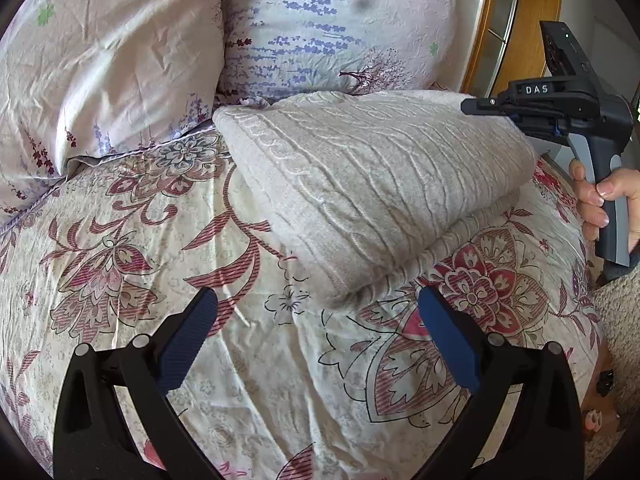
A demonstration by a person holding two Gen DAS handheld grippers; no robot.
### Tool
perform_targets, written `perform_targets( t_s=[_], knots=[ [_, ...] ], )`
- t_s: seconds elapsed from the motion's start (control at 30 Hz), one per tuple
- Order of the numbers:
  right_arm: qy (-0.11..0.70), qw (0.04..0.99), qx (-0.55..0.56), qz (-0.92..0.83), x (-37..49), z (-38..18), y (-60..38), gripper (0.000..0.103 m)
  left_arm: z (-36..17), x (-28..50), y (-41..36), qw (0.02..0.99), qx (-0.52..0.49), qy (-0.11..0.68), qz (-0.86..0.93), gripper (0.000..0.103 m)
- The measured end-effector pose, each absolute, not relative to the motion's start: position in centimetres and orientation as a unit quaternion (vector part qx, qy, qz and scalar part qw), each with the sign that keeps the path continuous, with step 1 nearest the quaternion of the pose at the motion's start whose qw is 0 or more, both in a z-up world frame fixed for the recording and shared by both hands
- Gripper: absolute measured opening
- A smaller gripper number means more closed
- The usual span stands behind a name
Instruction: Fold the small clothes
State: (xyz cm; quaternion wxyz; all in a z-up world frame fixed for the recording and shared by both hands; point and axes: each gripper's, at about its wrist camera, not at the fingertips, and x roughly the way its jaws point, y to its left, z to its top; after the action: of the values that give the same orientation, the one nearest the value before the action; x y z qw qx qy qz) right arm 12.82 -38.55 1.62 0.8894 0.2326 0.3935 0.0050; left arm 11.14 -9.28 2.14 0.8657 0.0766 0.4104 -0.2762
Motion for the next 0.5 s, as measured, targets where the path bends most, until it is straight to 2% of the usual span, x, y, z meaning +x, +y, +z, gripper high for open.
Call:
perform_targets(
  t_s=[0.13, 0.2, 0.27, 0.5],
  knots=[
    [0.402, 0.873, 0.275, 0.014, 12.6, -0.6, -39.6, 0.013, 2.0, 11.4, -8.9, 0.866, 0.071, 0.416, -0.269, 0.1],
    [0.392, 0.87, 0.299, 0.026, 11.3, -0.1, -40.1, 0.022, 2.1, 11.3, -8.8, 0.866, 0.07, 0.415, -0.268, 0.1],
    [0.379, 0.87, 0.313, 0.031, 9.4, 0.3, -40.4, 0.044, 2.0, 11.3, -8.8, 0.866, 0.072, 0.417, -0.268, 0.1],
    [0.381, 0.872, 0.302, 0.057, 5.3, 0.1, -38.7, 0.044, 1.8, 11.7, -9.1, 0.862, 0.076, 0.425, -0.265, 0.1]
  ],
)
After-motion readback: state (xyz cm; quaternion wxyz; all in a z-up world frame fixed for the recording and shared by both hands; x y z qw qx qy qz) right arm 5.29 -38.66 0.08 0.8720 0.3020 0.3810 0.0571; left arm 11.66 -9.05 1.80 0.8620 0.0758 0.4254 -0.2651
